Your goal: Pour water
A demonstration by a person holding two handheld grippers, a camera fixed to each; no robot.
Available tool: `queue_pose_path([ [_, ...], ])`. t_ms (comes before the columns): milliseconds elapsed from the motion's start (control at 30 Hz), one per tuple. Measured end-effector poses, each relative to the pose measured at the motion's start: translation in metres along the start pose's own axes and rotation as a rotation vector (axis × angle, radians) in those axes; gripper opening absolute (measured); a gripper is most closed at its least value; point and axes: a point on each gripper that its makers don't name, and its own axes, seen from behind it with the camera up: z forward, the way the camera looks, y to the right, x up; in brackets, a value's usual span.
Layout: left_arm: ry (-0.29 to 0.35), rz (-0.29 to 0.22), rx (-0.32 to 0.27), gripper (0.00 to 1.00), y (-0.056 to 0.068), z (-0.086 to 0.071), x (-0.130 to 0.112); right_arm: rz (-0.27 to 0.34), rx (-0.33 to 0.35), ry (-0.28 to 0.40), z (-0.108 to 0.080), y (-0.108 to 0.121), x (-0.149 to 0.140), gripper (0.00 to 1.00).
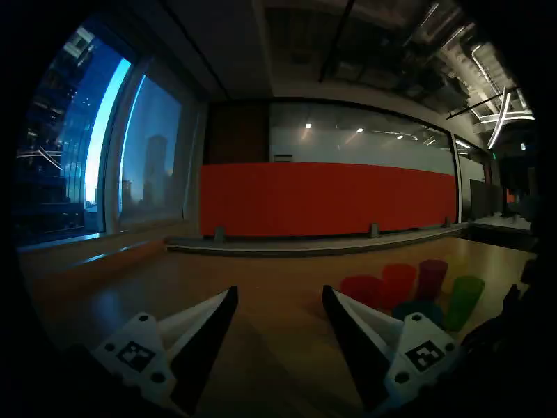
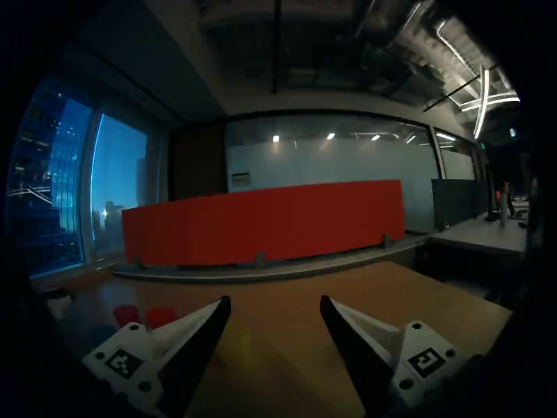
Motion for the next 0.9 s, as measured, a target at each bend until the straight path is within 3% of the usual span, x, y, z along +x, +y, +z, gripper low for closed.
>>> queue_pose_path([
  [400, 0.0, 0.0, -0.002, 0.89, 0.0001, 0.0, 0.0, -0.002, 0.005, 0.014, -0.0045, 0.0009, 0.0041, 0.99],
  [900, 0.0, 0.001, -0.002, 0.9, 0.0005, 0.0004, 0.0005, -0.093, 0.005, 0.063, -0.0044, -0.0021, 0.0039, 0.99],
])
